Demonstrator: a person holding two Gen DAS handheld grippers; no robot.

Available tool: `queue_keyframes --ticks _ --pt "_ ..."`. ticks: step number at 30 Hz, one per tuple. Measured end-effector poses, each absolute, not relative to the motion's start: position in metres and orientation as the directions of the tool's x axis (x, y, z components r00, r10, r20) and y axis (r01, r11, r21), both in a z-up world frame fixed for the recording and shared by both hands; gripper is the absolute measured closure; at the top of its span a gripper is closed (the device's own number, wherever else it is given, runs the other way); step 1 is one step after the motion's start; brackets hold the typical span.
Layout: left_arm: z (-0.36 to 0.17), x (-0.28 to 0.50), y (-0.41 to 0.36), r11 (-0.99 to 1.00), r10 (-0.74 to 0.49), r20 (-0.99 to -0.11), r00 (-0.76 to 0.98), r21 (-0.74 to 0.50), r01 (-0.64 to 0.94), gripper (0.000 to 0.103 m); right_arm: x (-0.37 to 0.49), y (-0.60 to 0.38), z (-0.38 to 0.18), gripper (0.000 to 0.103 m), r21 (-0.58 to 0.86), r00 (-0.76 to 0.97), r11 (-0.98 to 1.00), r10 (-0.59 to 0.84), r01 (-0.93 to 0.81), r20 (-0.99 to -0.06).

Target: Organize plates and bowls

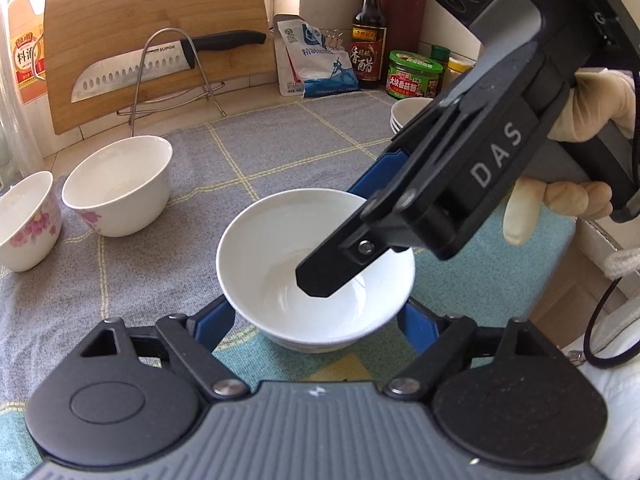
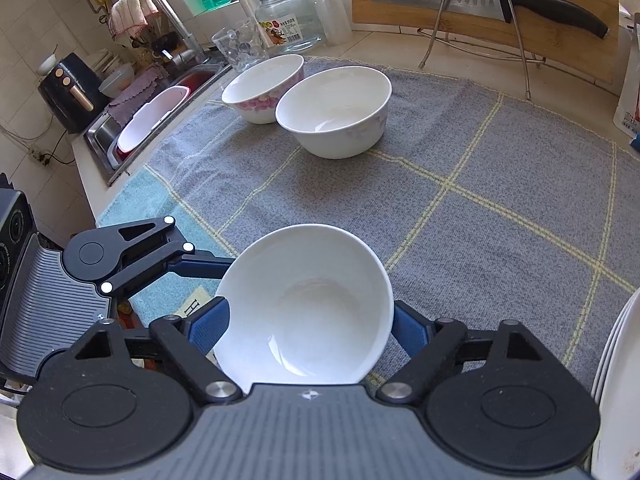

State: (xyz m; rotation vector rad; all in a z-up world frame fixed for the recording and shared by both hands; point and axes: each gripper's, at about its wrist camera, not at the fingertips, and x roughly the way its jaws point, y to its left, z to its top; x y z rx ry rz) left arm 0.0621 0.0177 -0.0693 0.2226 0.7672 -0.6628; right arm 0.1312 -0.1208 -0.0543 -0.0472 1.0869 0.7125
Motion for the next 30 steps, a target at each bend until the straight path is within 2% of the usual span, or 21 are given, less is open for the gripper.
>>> queue_keyframes --ticks 4,12,18,25,30 --pt "-0.066 0.06 0.021 0.774 -0.482 -0.698 0.53 -0.056 0.63 0.01 0.133 -0.12 -0.048 0.002 0.291 0.29 0.778 0.51 -0.557 -0.81" --pt "-0.055 0.051 0.043 0.795 -0.453 -0.692 0.562 -0.027 0.607 0.009 0.14 -0.117 -0.04 0.001 0.259 0.324 0.779 0.504 -0.572 -0.801" --pt "-0.044 0.06 0.068 0.845 -0.381 -0.686 0.62 0.013 0.534 0.009 0.151 -0.111 -0.033 0.001 0.212 0.363 0.78 0.489 -0.589 -0.793" --pt "-0.054 0.095 0.084 0.937 -0.214 -0.692 0.689 0.054 0.345 0.009 0.17 -0.098 -0.029 0.0 0.107 0.428 0.783 0.443 -0.613 -0.787" --pt "-0.056 0.111 0.088 0.955 -0.179 -0.675 0.715 0.056 0.292 0.009 0.183 -0.091 -0.03 0.0 0.043 0.446 0.775 0.407 -0.63 -0.797"
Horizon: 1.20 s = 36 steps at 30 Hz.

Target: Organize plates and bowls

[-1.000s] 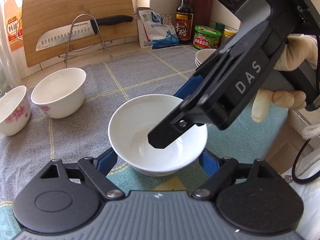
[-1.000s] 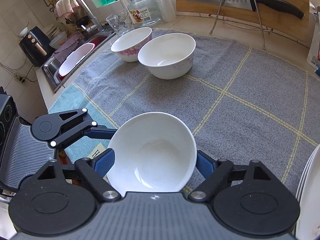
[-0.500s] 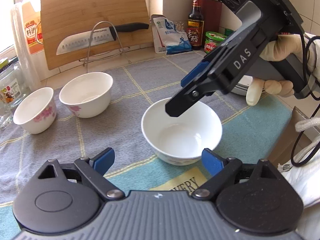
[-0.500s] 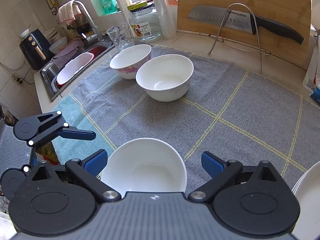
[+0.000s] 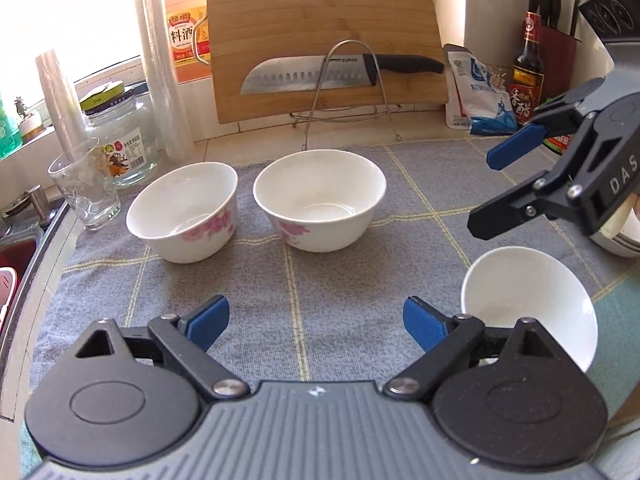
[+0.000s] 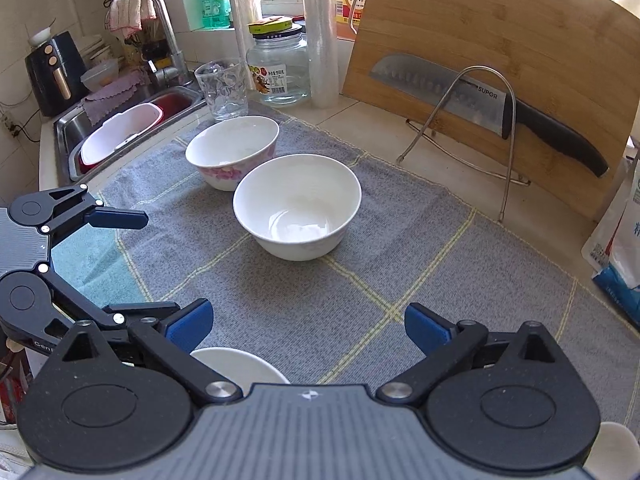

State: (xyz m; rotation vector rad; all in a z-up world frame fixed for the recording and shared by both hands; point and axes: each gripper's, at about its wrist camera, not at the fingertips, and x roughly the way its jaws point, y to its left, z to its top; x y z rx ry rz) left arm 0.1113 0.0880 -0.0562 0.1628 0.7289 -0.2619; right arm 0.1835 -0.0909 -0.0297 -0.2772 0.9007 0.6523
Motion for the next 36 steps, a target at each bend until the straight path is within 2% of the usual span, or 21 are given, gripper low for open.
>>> queue_keyframes --ticks 10,23,29,36 --pt "-0.069 0.151 0.077 0.964 -0.151 -0.659 0.737 0.067 0.258 0.009 0.223 -0.071 -0.026 0.0 0.009 0.437 0.728 0.421 -0.685 -0.795" --pt "-0.079 0.18 0.063 0.955 -0.178 -0.651 0.738 0.067 0.289 0.009 0.281 -0.045 -0.047 0.001 0.116 0.339 0.687 0.49 -0.718 -0.803" --pt "-0.081 0.188 0.062 0.954 -0.197 -0.644 0.739 0.048 0.296 0.01 0.297 -0.037 -0.054 0.008 0.144 0.307 0.67 0.507 -0.728 -0.806" --pt "-0.082 0.191 0.062 0.953 -0.207 -0.645 0.736 0.038 0.3 0.013 0.307 -0.029 -0.063 0.022 0.167 0.274 0.667 0.504 -0.726 -0.819"
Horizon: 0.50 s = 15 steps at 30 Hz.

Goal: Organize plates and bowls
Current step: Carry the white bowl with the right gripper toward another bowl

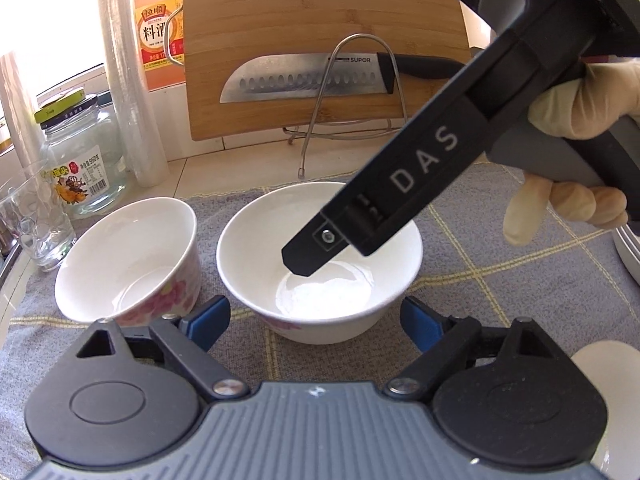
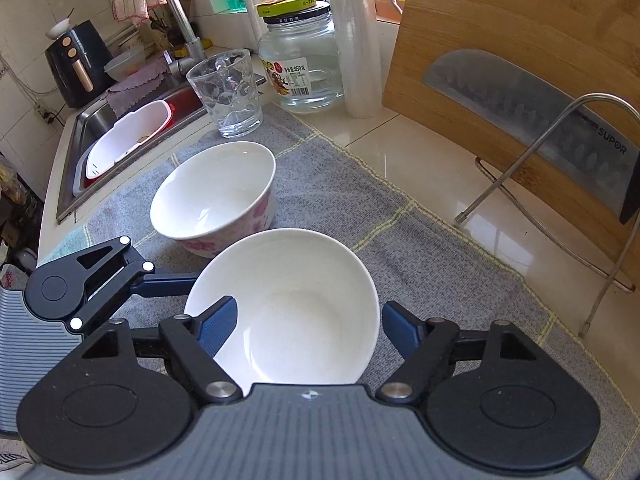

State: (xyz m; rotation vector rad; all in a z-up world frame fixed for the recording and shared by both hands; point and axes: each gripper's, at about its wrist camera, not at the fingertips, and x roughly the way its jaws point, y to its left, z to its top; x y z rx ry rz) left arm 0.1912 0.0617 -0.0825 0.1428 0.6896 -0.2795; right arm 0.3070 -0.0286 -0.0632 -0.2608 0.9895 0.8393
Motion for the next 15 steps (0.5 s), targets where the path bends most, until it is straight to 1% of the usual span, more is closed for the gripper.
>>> queue_keyframes --ticks 3,6,15 --pt "-0.0822 0.192 0.0608 0.951 -0.215 -0.644 0.735 0.034 0.308 0.015 0.3078 -0.0268 -0.0651 0.026 0.169 0.267 0.664 0.502 -0.728 -0.822" --pt "-0.0819 0.1929 0.0606 0.951 -0.212 -0.639 0.739 0.038 0.306 0.018 0.3094 -0.026 -0.0653 0.027 0.17 0.265 0.664 0.5 -0.728 -0.824" --pt "-0.0825 0.1947 0.0619 0.948 -0.214 -0.645 0.733 0.043 0.314 0.018 0.3123 -0.027 -0.0657 0.029 0.184 0.257 0.667 0.505 -0.722 -0.824"
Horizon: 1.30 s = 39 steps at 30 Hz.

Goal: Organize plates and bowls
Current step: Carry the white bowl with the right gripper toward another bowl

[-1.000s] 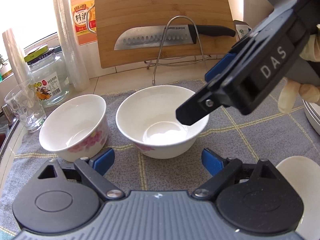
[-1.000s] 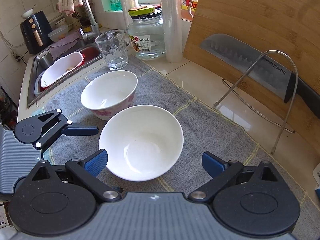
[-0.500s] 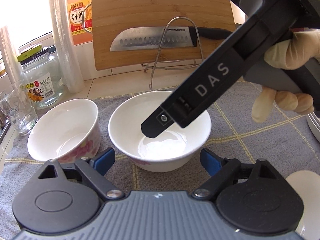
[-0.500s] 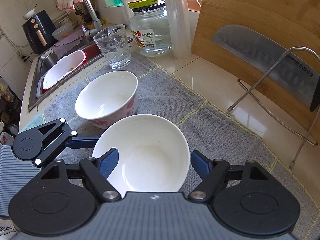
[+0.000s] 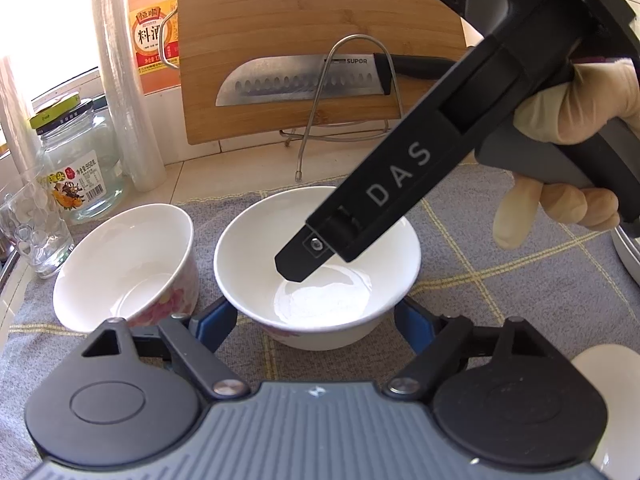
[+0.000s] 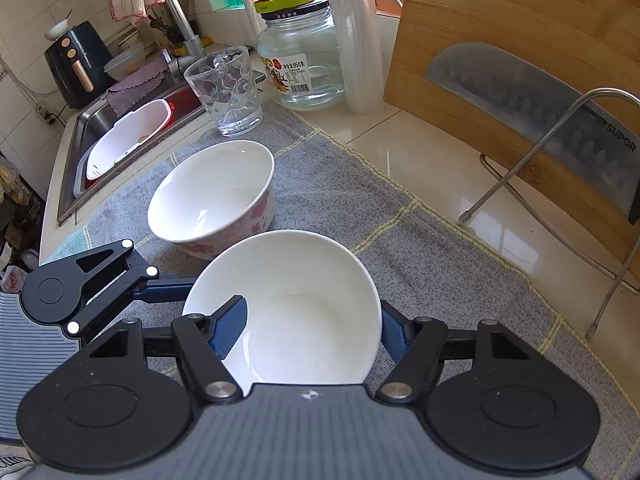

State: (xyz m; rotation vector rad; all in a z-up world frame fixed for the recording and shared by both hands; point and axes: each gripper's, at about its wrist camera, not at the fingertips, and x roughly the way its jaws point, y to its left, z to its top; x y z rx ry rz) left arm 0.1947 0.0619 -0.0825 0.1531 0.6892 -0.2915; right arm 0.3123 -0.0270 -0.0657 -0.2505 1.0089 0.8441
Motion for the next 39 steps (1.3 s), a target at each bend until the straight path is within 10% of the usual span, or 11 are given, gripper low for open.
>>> queue_keyframes --ticks 39 --pt "-0.04 0.134 0.056 0.925 -0.231 -0.663 0.712 0.078 0.372 0.018 0.241 -0.049 -0.009 0.029 0.24 0.231 0.635 0.566 -0.734 -0.791"
